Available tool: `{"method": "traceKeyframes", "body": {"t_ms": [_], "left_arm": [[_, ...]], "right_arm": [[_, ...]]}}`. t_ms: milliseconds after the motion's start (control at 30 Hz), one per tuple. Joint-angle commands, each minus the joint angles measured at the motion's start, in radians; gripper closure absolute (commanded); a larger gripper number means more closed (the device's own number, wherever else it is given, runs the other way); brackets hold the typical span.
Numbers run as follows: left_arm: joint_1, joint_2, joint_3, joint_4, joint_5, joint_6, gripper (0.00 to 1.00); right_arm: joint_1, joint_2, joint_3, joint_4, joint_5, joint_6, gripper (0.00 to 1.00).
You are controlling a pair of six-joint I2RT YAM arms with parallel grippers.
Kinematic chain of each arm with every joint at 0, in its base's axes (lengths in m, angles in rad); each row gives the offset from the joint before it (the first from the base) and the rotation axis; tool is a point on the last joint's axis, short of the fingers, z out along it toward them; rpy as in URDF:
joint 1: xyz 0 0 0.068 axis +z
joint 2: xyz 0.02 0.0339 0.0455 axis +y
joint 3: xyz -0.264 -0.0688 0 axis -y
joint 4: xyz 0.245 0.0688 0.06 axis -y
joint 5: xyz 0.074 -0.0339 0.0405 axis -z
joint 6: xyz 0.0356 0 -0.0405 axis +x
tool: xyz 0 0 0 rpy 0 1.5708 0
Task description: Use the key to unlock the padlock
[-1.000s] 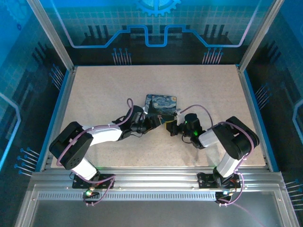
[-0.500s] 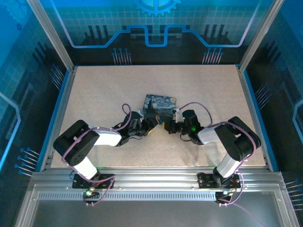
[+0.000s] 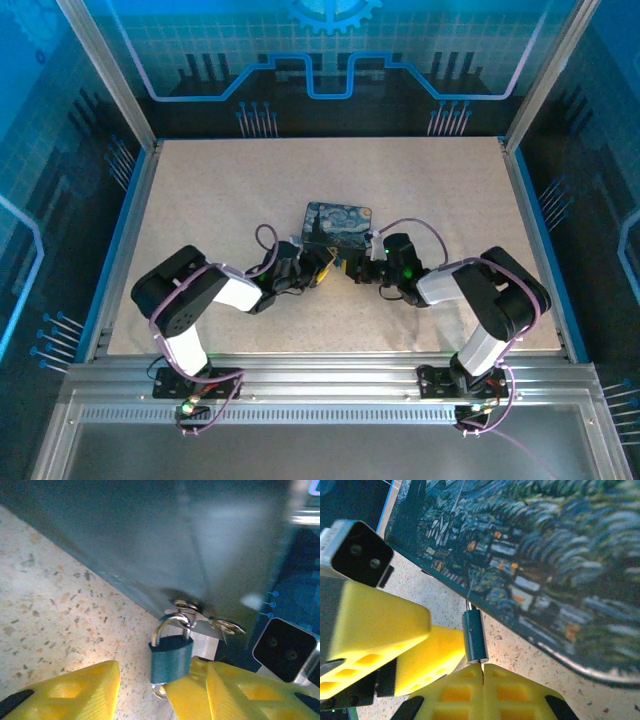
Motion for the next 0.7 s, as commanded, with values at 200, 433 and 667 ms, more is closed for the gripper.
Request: {"method": "traceKeyframes", "body": {"t_ms": [200, 433, 667], "left_arm": [[-0.012, 0.094, 0.017, 0.155, -0.025, -0.061, 0.53], [-0.021, 0.168, 0.037, 0.240, -0.033, -0.098, 0.56], [-0.028, 0.190, 0.043, 0.252, -0.042, -0.104, 0.64]], "right_arm": [[0.018, -0.003, 0.018, -0.019, -0.021, 0.042, 1.00], [0.019, 0.004, 0.018, -0.010, -0.021, 0.051, 1.00], [0.018, 0.002, 0.021, -0.018, -0.020, 0.056, 1.00]]}}
